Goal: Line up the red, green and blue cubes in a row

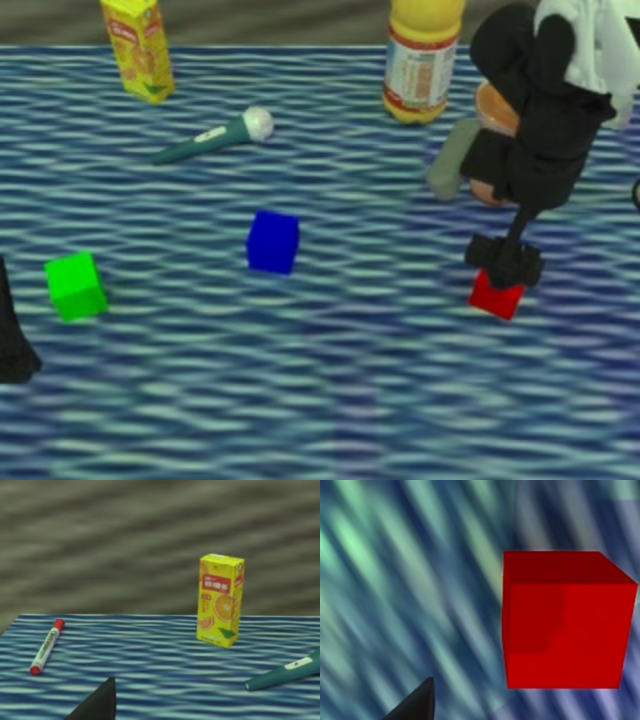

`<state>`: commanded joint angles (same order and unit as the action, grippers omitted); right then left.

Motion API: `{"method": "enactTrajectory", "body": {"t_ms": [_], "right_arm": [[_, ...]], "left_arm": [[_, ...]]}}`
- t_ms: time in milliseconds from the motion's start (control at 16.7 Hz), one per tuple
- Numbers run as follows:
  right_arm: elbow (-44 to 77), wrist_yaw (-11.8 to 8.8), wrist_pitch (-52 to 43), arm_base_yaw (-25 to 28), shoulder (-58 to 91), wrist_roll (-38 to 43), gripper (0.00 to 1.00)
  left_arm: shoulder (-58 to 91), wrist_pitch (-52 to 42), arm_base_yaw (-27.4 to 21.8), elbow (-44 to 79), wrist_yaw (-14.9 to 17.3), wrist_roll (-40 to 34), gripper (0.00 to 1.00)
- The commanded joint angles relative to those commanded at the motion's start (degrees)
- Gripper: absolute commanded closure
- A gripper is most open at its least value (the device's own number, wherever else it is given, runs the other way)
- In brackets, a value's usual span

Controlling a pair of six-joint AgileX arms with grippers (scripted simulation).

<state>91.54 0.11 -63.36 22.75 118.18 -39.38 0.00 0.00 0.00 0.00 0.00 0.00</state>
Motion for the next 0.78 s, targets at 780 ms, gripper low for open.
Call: {"method": "enactTrajectory", "body": {"t_ms": [780], "right_arm": [[-9.1, 0.1, 15.7, 0.1, 6.3, 0.2, 0.0]], "left_arm": [[0.0, 0.0, 0.0, 0.0, 0.0, 0.0, 0.0]]}}
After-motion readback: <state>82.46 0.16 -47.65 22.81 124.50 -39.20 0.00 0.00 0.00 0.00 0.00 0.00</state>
